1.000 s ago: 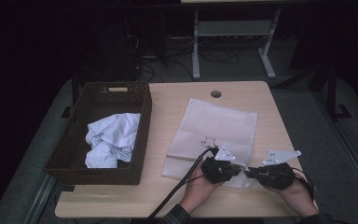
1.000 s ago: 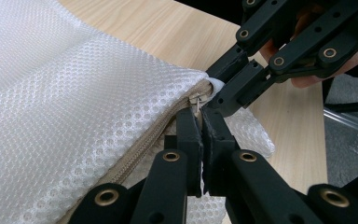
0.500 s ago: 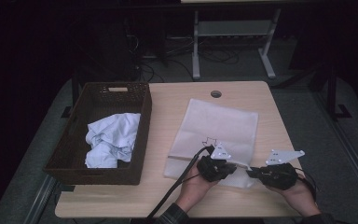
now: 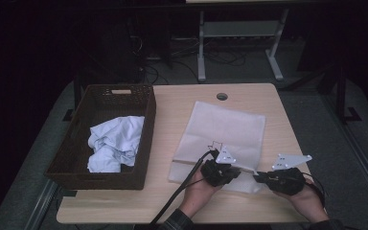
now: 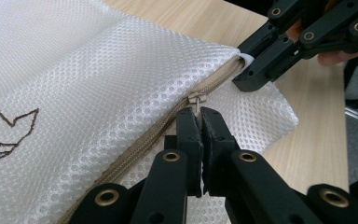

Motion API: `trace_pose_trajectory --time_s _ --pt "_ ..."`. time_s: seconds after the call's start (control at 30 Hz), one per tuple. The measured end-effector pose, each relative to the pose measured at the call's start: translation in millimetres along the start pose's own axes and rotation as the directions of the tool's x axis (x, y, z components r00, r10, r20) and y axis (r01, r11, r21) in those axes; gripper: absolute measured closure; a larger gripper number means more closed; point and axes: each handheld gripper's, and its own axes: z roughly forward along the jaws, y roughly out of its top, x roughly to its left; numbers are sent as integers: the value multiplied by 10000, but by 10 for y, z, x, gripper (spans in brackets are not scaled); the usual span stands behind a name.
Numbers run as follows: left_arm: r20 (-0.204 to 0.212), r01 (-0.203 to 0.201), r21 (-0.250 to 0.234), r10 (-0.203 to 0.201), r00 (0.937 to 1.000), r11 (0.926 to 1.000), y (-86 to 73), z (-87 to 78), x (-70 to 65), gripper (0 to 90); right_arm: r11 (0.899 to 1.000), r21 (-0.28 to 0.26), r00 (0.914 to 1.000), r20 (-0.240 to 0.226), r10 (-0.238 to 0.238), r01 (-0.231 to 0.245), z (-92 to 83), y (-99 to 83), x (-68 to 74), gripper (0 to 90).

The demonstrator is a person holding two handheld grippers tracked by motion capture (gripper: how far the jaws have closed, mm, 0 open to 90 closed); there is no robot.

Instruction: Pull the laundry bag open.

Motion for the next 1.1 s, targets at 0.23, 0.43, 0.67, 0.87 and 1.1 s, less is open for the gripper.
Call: trace_pose_trajectory --time_s 0.23,0.43,0.67,0.87,1.1 --pt "-216 333 -11 -333 9992 9994 -53 -44 79 875 9998 183 9994 340 -12 6 12 9 11 834" --pt "12 531 -89 -531 9986 9986 -98 -100 134 875 9999 94 9999 126 57 -59 10 -10 -15 833" --pt "-83 550 35 -550 9985 9985 -103 -120 154 875 10000 71 10000 68 -39 38 22 11 19 833" --pt "-610 396 281 -378 9974 9988 -129 -113 156 875 9998 208 9996 252 -86 81 28 16 26 834" --pt "-515 730 68 -725 9960 9973 -213 -220 257 875 9999 164 10000 87 2 -3 25 10 14 834"
